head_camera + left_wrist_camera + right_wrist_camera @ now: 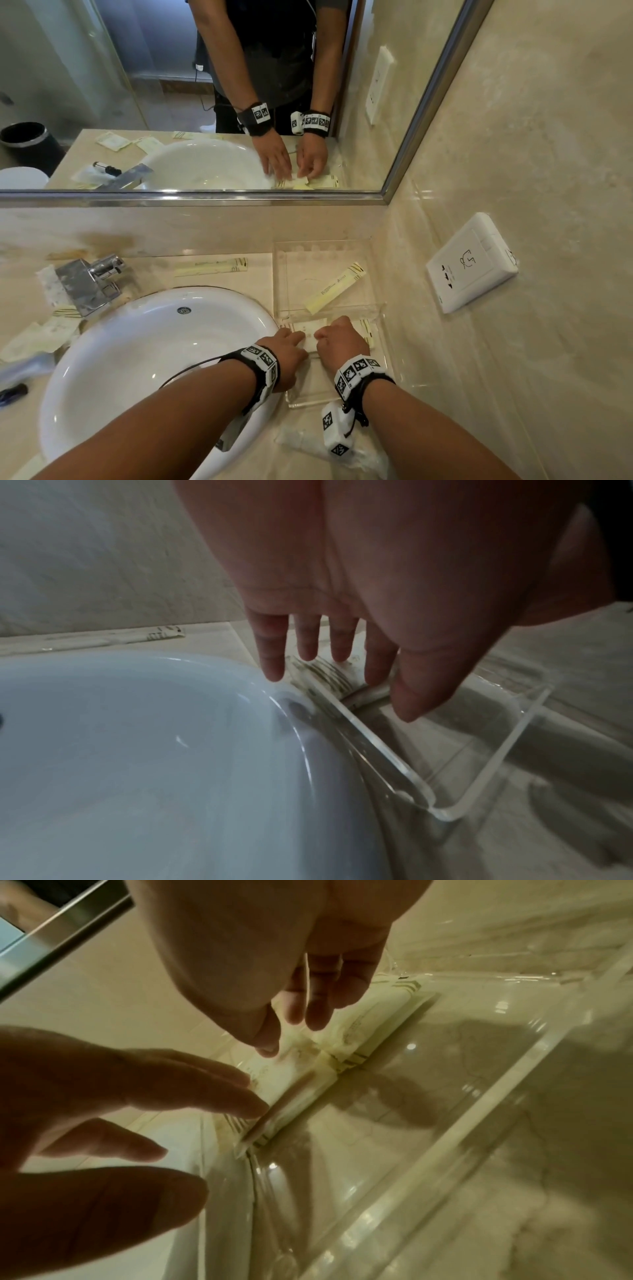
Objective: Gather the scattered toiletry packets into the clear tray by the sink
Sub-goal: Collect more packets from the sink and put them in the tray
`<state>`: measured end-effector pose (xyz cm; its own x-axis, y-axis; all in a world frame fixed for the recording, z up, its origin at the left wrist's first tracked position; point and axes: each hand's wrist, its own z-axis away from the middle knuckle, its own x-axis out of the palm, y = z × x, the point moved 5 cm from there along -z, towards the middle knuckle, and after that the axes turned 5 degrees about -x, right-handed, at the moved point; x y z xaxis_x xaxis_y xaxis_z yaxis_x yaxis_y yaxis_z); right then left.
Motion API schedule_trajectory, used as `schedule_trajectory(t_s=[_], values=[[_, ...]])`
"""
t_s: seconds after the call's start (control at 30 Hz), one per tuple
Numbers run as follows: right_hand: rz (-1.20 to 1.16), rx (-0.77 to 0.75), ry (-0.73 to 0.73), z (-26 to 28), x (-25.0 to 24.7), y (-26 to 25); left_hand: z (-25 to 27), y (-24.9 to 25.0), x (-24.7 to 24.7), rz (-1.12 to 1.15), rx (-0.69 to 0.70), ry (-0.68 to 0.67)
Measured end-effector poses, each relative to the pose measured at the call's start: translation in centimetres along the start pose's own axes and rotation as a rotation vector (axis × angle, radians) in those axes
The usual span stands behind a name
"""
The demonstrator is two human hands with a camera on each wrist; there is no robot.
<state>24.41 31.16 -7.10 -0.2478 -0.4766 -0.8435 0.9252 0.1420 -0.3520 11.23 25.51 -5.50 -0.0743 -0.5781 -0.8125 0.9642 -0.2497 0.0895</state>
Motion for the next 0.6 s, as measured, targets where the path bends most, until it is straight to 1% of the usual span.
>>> schedule_trajectory(t_s=[0.1,0.17,0.3,0.33,0.5,0.6], values=[[0.043,0.004,0.082,0.7,-0.5,0.7,-0.3,0.0,0.3,-0.013,-0.009,-0.037],[0.061,-0.003,0.103,1.0,-0.6,1.1,-0.4,-0.1,0.5,-0.015,-0.019,-0.044],[0.012,0.028,-0.013,1.5,-0.1,1.5,-0.6,-0.2,0.8,0.015,-0.041,-0.03],[0.011,0.027,-0.024,1.7,-0.1,1.6,-0.5,-0.1,0.8,0.02,-0.045,-0.025],[-0.061,0.005,0.048,2.2,-0.1,1.6,0.3,-0.6,0.2,0.104,-0.075,0.055],[-0.047,-0.068,0.07,2.0,-0.6,0.4,1.7,-1.9,-0.8,0.206,-0.15,0.118]])
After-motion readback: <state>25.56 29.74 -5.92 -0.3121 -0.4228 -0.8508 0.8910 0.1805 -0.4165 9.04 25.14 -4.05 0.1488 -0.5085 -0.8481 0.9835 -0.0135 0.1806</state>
